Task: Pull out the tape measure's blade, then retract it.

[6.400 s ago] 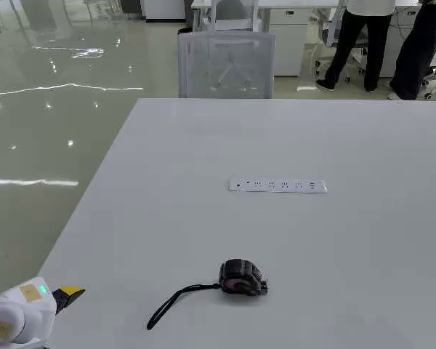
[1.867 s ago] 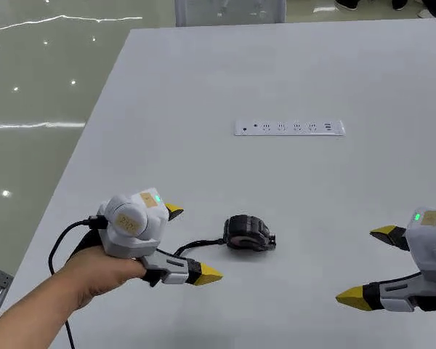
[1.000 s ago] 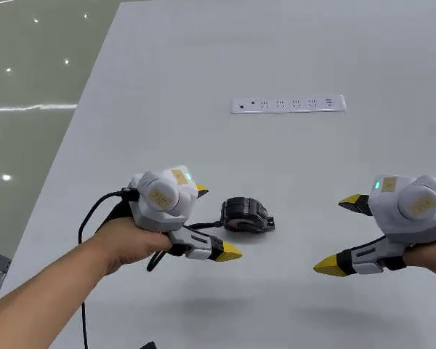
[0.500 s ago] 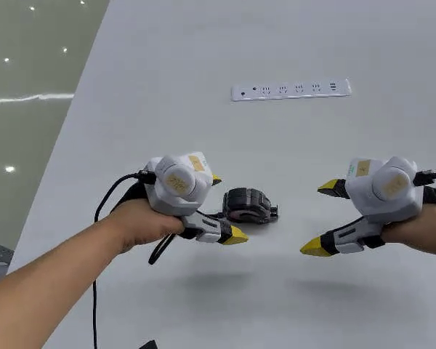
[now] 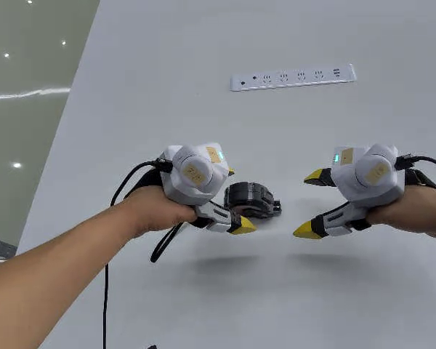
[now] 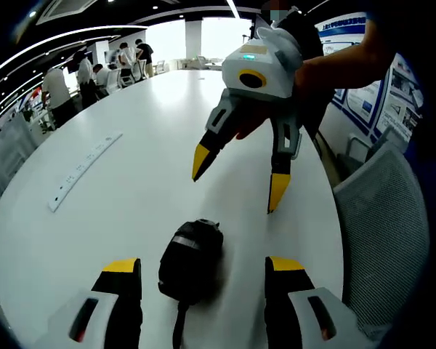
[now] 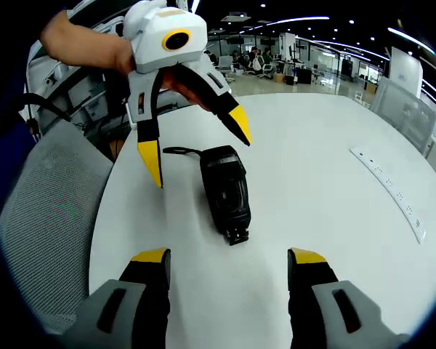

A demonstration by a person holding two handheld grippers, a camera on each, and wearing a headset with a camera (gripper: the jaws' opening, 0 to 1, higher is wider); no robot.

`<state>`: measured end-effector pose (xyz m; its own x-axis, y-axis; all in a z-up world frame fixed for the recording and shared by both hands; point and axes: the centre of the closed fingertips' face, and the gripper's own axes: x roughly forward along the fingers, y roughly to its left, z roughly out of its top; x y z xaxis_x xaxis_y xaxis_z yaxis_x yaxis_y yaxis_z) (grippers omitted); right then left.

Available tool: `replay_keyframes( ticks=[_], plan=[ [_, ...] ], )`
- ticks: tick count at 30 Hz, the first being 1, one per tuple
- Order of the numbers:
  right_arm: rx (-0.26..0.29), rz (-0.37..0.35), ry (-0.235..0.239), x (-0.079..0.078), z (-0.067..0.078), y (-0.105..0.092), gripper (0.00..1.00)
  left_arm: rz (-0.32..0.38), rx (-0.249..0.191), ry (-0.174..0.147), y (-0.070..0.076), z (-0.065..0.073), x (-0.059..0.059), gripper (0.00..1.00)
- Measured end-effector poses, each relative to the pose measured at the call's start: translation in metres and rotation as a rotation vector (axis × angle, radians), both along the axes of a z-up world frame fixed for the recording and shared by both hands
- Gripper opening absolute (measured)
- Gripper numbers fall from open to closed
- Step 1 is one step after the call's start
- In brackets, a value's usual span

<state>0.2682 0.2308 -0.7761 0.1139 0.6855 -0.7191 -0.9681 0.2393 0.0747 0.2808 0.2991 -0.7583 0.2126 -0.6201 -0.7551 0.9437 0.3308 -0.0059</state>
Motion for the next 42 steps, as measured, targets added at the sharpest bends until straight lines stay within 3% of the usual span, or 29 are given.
replay_keyframes(
  ticks=[13,23,32,42],
  plan=[
    [0.029,0.072,-0.041,0.01,-0.018,0.018,0.53,-0.081,0.047,-0.033,0.0,-0.009,0.008,0.53],
    [0.021,0.105,-0.036,0.01,-0.032,0.022,0.45,-0.123,0.065,-0.044,-0.007,-0.013,0.009,0.48],
    [0.031,0.109,-0.032,0.014,-0.034,0.025,0.36,-0.154,0.09,-0.065,-0.011,-0.015,0.013,0.43],
    [0.017,0.149,-0.039,0.011,-0.041,0.029,0.3,-0.179,0.104,-0.065,-0.012,-0.018,0.013,0.4]
  ],
)
